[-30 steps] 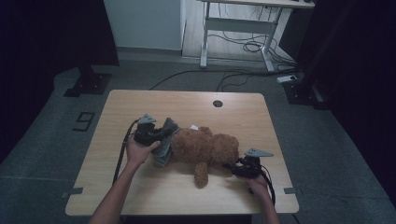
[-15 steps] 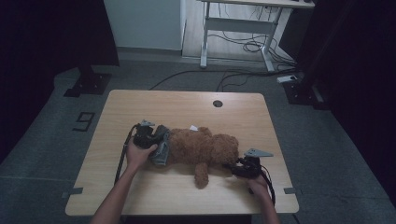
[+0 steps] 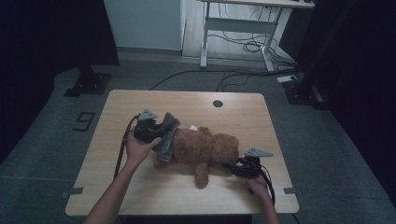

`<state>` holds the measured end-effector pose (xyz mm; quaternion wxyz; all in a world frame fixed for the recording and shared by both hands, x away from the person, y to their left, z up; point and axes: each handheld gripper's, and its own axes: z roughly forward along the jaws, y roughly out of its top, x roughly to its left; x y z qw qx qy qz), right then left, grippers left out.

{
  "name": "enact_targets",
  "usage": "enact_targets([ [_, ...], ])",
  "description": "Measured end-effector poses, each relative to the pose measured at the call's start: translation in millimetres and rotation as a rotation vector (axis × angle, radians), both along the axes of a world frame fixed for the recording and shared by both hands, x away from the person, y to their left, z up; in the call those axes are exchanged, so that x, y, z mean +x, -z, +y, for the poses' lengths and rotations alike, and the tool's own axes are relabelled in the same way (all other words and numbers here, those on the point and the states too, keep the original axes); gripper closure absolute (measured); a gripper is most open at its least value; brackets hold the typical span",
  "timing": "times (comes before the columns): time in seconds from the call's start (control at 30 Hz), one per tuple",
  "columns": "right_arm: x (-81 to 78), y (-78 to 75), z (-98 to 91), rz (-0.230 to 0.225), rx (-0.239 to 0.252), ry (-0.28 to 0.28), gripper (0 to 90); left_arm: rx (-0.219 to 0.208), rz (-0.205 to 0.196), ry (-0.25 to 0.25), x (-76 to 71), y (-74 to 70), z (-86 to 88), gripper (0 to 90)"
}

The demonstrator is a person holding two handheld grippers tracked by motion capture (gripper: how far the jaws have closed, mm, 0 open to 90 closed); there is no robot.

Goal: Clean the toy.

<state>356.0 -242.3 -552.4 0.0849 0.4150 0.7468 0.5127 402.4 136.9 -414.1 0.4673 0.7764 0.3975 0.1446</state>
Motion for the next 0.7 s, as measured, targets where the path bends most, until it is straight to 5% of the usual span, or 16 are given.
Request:
enact_targets([
  [0.2,-0.4,-0.1,0.1,0.004,0.0,0.0,46.5,0.062,-0.035,0.141,-3.1,-21.6,-79.5,76.6],
  [0.4,-0.5,0.2,0.4,-0.002,0.0,0.002,46.5,0.168,0.057,0.187,10.7,8.7,-134.0,76.5],
  [0.5,-1.1,0.0,1.1,0.0,-0.008,0.003,46.5,0.186,0.1,0.183,15.7,29.6,-138.4,76.4],
  [0.7,-1.6,0.0,5.0,-0.009,-0.015,-0.001,47.0,0.144,0.121,0.117,19.2,27.2,-103.2,76.3],
])
